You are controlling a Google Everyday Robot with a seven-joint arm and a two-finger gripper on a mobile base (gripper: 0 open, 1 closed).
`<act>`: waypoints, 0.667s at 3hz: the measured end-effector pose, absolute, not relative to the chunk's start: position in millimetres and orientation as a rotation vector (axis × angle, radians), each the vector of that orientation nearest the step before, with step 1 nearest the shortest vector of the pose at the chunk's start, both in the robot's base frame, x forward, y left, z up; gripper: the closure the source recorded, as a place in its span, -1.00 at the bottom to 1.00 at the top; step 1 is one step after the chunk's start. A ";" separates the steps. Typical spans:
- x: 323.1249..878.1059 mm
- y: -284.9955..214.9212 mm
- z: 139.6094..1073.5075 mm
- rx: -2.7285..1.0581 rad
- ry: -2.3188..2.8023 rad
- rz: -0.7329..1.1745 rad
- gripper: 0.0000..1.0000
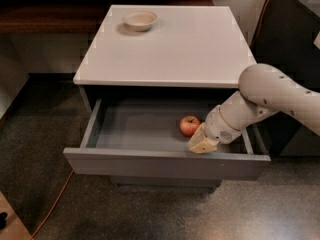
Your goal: Pick apple from top drawer and place on counter
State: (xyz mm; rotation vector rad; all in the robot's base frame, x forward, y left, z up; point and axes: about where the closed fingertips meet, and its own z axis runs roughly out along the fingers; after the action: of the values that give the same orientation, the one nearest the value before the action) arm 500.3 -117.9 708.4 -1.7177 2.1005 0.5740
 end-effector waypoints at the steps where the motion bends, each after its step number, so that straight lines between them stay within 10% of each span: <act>1: 483.6 -106.8 711.1 -1.740 2.076 0.616 1.00; 2: 476.1 -99.4 713.1 -1.751 2.059 0.635 1.00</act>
Offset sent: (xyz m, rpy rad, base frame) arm -0.0316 0.0250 0.0084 0.0465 0.0179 0.0563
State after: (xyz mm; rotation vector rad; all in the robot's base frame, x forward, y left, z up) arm 476.1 -99.4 713.1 -1.7508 2.0590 0.6346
